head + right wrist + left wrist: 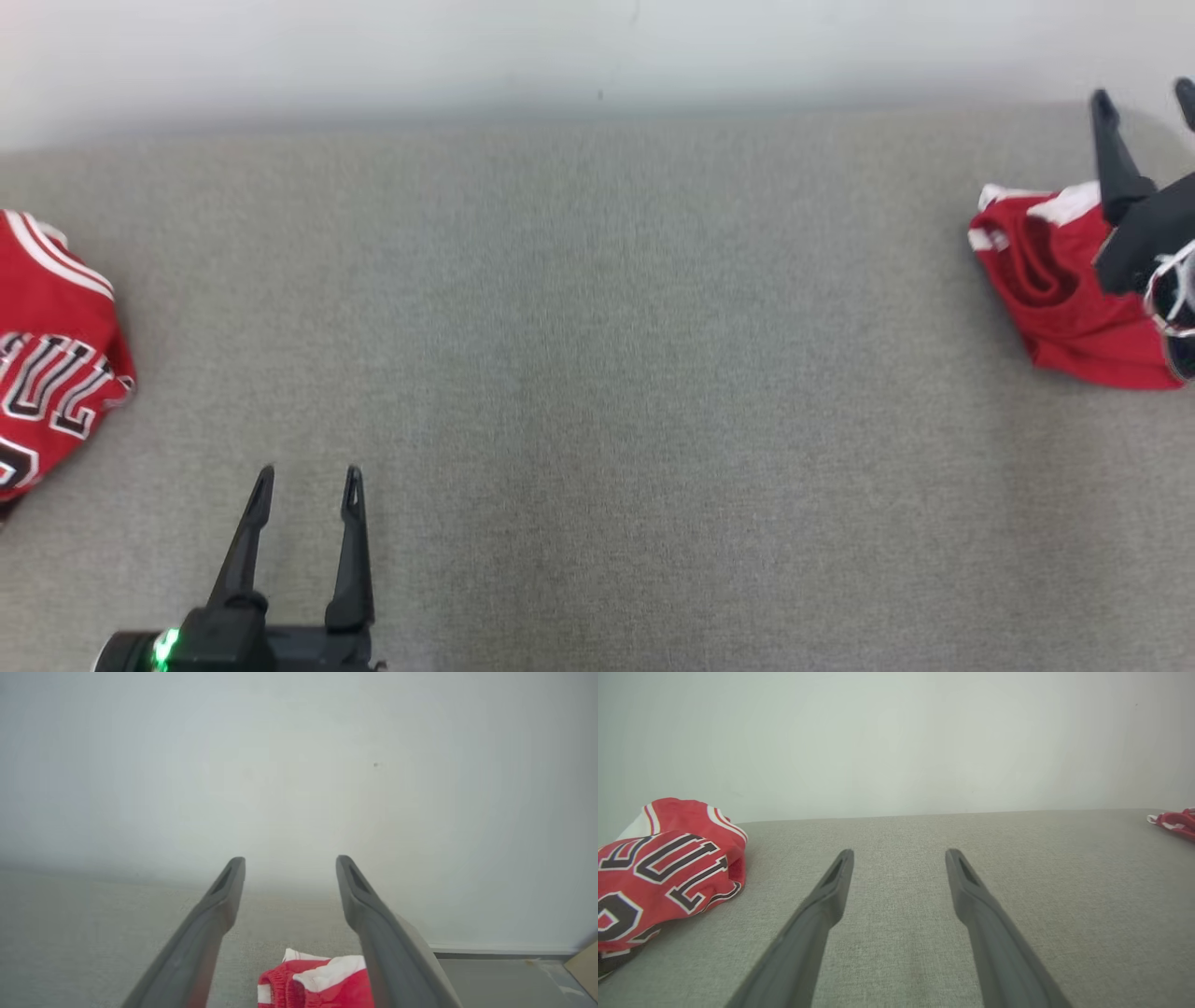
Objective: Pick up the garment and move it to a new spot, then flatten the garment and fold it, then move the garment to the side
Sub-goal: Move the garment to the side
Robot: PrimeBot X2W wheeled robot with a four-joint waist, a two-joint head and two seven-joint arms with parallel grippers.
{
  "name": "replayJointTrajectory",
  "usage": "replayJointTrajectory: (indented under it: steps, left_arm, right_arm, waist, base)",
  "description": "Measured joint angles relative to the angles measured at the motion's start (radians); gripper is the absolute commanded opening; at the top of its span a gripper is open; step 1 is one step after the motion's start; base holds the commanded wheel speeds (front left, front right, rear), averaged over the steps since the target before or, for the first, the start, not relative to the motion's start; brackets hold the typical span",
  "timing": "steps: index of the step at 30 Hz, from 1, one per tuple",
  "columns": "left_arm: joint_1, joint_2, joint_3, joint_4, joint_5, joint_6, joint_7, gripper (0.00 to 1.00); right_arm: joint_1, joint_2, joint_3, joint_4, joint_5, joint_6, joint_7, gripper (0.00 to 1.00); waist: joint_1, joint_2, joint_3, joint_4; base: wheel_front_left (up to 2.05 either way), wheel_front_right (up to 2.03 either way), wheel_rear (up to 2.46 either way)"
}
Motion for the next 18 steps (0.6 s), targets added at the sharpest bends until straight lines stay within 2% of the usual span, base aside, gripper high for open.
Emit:
replayJointTrajectory:
  steps: [2,3,8,11,12,18]
  left_arm:
    - [0.016,-0.001,0.014,0.000,-0.001,-0.001,0.000,1.00]
    - [0.016,-0.001,0.014,0.000,-0.001,-0.001,0.000,1.00]
    - [0.040,-0.002,0.028,0.008,-0.006,-0.010,0.000,1.00]
    - [0.055,-0.002,0.039,0.013,-0.006,-0.011,0.000,1.00]
    - [0.057,-0.002,0.047,0.016,-0.007,-0.010,0.000,1.00]
    - [0.080,-0.003,0.045,0.023,-0.011,-0.001,0.000,1.00]
  right_arm:
    - [0.064,0.008,-0.087,-0.080,-0.030,0.000,-0.002,1.00]
    - [0.064,0.008,-0.087,-0.080,-0.030,0.000,-0.002,1.00]
    - [0.311,0.067,-0.291,-0.277,-0.157,0.000,-0.001,1.00]
    - [0.447,0.124,-0.405,-0.398,-0.234,0.000,-0.001,1.00]
    - [0.537,0.167,-0.477,-0.477,-0.287,0.000,-0.001,1.00]
    - [0.773,0.311,-0.618,-0.670,-0.419,0.000,-0.001,1.00]
  waist:
    - [0.0000,-0.0002,-0.024,0.000]
    - [0.0000,-0.0002,-0.024,0.000]
    - [0.0000,-0.0002,-0.076,0.003]
    - [-0.0001,-0.0002,-0.102,0.008]
    - [-0.0001,-0.0002,-0.118,0.011]
    - [0.0000,-0.0002,-0.151,0.014]
  base:
    - [0.00,0.00,0.00]
    - [0.00,0.00,0.00]
    - [0.00,0.00,0.00]
    - [0.00,0.00,0.00]
    - [0.00,0.00,0.00]
    - [0.00,0.00,0.00]
